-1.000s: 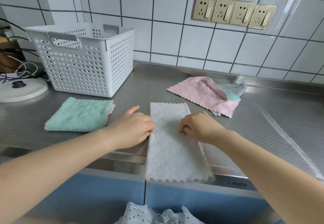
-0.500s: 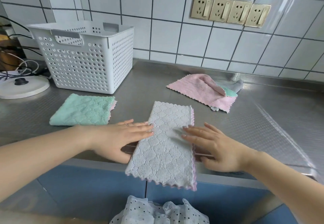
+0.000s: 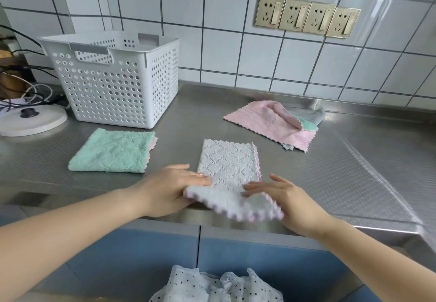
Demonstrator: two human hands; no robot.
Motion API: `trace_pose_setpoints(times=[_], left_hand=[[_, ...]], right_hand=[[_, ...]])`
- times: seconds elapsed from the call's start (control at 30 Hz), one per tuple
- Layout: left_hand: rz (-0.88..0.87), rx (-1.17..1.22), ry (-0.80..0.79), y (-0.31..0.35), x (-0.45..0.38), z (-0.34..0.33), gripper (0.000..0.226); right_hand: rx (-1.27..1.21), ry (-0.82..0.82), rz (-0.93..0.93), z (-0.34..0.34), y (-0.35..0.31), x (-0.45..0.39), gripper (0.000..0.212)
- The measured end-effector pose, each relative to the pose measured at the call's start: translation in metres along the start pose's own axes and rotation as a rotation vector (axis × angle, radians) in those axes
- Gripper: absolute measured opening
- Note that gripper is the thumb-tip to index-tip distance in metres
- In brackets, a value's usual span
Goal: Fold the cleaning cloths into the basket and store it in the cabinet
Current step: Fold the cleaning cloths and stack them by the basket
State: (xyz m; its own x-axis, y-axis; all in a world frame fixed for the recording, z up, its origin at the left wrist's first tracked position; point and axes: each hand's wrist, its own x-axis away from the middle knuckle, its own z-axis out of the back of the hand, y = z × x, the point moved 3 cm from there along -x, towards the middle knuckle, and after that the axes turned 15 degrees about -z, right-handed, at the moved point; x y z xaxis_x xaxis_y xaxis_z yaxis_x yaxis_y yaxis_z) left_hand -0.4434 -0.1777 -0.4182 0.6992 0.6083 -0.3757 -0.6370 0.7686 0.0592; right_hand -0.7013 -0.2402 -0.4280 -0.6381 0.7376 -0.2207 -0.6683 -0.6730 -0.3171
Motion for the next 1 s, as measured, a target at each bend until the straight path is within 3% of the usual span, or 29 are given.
trace_pose_setpoints(times=[0.1,0.23,0.5,0.6,0.7,0.73,0.8,0.9,1.0], left_hand=[[0.419,0.242,0.119,-0.005,-0.011,0.006,0.065],[0.613,0.299,0.272,-0.017,-0.032,0.014,0.051],[0.77,0.37,0.311,-0.058,-0.058,0.001,0.045],[0.777,0.442,0.282,-0.064,-0.063,-0.009,0.016],[0.802,0.474,0.209,-0.064,-0.065,-0.016,0.069],[0.774,0.44,0.188,-0.065,-0.066,-0.017,0.067],[0.731,0.361,0.149,-0.066,-0.069,-0.017,0.035],[0.73,0.29,0.064,-0.067,-0.071,-0.016,0.037],[0.683,0.14,-0.039,-0.063,-0.076,-0.013,0.019]], right_hand=[[-0.272,0.089,-0.372,0.014,-0.003,-0.019,0.042],[-0.438,0.202,-0.507,0.027,-0.006,-0.051,0.044],[-0.277,0.08,-0.734,0.012,0.013,-0.09,0.043],[-0.211,0.012,-0.795,0.006,0.017,-0.095,0.042],[-0.177,-0.037,-0.839,0.004,0.02,-0.1,0.041],[-0.161,-0.053,-0.854,0.004,0.02,-0.101,0.041],[-0.135,-0.073,-0.864,0.005,0.021,-0.102,0.041],[-0.12,-0.125,-0.875,0.007,0.021,-0.103,0.041],[-0.141,-0.159,-0.915,0.007,0.022,-0.106,0.037]])
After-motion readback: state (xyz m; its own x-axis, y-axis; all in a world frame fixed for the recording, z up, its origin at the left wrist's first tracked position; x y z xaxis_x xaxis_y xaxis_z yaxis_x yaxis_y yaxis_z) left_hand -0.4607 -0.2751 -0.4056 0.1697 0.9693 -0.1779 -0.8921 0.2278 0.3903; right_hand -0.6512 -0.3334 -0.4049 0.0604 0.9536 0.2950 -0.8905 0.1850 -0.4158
